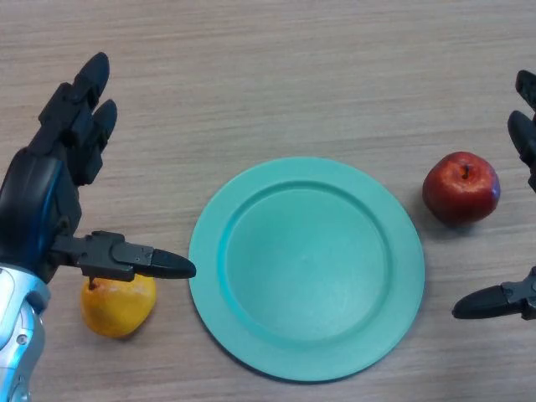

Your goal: Pick up the yellow pear and place it on the plate

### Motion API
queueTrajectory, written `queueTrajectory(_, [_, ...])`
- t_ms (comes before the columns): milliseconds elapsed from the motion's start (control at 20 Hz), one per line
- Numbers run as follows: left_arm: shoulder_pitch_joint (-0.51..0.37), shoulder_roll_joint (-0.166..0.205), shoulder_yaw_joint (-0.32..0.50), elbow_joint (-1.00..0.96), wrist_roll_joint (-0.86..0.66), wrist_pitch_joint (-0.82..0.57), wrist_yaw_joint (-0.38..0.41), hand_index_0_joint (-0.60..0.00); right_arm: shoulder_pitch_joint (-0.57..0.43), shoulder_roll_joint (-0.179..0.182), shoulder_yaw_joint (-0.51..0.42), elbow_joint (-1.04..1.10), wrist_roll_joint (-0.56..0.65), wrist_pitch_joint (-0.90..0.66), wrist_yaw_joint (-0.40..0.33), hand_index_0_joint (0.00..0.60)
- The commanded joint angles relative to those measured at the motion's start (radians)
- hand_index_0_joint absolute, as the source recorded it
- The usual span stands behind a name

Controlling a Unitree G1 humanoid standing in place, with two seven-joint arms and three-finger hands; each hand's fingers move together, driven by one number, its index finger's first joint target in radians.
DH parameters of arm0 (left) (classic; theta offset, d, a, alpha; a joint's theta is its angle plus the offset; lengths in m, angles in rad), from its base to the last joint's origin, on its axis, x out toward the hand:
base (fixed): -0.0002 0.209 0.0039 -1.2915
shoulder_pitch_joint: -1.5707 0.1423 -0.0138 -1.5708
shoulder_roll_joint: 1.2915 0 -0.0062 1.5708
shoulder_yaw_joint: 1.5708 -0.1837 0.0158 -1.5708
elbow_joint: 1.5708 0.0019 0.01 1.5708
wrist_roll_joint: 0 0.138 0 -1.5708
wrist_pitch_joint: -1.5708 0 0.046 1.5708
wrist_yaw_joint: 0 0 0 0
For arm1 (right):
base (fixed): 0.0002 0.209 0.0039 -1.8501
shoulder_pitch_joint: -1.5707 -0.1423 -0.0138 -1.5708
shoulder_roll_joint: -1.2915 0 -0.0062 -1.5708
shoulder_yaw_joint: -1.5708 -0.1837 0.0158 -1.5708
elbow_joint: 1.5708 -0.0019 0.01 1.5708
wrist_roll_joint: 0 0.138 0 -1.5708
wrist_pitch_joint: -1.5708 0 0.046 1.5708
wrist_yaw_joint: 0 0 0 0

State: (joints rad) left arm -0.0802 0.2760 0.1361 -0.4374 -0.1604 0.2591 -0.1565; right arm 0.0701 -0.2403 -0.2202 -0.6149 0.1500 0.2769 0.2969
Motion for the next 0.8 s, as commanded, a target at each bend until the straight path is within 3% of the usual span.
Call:
queueTrajectory(50, [-0.025, 0.029, 0.07, -0.069, -0.029, -0.098, 0.027, 0.0, -0.033, -0.03, -0.039, -0.064, 0.032, -0.114, -0.033, 0.0])
queueTrajectory(450, [-0.007, 0.035, 0.09, -0.095, -0.039, -0.089, 0.0, 0.0, -0.041, -0.029, -0.023, -0.052, 0.013, -0.114, -0.04, 0.0])
queueTrajectory(600, [0.019, 0.05, 0.143, -0.056, 0.005, -0.143, -0.063, 0.0, -0.055, -0.034, -0.014, -0.041, 0.021, -0.096, -0.038, 0.0])
queueTrajectory(800, [0.069, 0.074, 0.225, 0.016, 0.015, -0.259, -0.207, 0.0, -0.073, -0.04, 0.001, 0.023, 0.008, -0.145, -0.034, 0.0])
